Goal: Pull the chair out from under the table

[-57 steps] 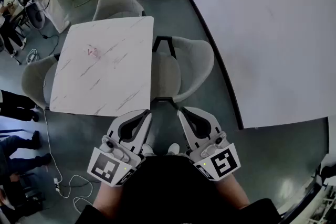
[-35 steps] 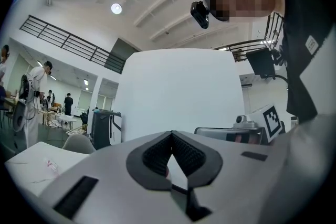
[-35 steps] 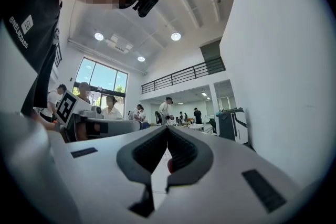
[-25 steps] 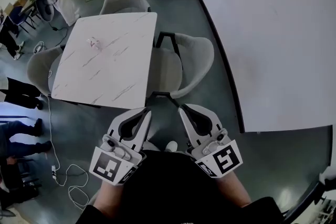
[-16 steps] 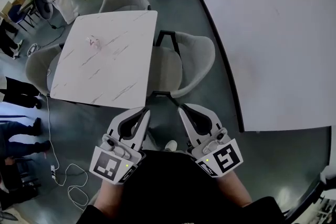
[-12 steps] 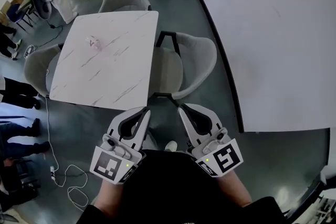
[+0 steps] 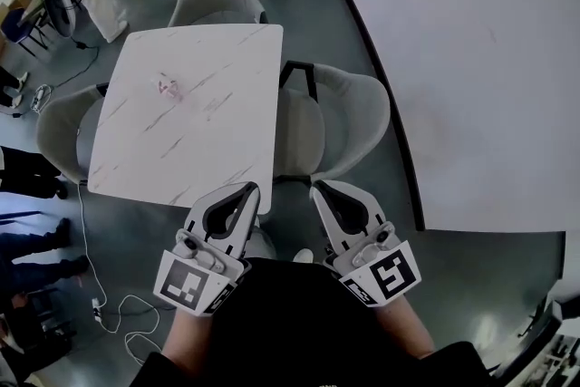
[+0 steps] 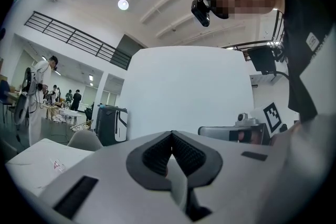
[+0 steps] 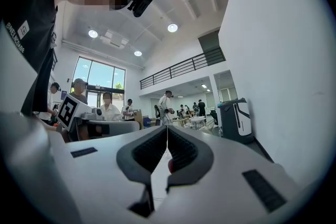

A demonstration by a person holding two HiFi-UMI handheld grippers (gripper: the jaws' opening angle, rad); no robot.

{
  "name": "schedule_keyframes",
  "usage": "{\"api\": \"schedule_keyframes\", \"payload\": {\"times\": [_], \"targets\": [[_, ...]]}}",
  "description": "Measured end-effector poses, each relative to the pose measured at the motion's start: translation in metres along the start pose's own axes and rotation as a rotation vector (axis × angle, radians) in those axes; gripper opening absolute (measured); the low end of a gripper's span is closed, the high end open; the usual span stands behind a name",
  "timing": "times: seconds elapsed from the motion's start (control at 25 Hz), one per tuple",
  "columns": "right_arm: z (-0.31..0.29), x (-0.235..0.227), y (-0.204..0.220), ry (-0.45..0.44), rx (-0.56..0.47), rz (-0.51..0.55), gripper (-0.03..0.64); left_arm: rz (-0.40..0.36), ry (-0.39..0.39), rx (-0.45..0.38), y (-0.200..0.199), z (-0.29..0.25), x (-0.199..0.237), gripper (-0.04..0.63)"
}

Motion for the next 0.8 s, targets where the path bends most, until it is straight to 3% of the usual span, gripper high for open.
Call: {"api": "schedule_keyframes", "payload": {"times": [0.8], "targets": [[-0.142, 0.004, -0.009, 0.06, 0.058, -0.038, 0.012, 0.046, 0.062, 0.034, -0.002, -0.015, 0.148, 0.005]]}}
Point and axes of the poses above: the fingertips, and each gripper's own axes: z backward along the fingers, x to its left, y out of its underside, the point moved 6 cm from there along z, backward along the fingers, and after that the axes turned 9 degrees about x, right-handed, at the moved point
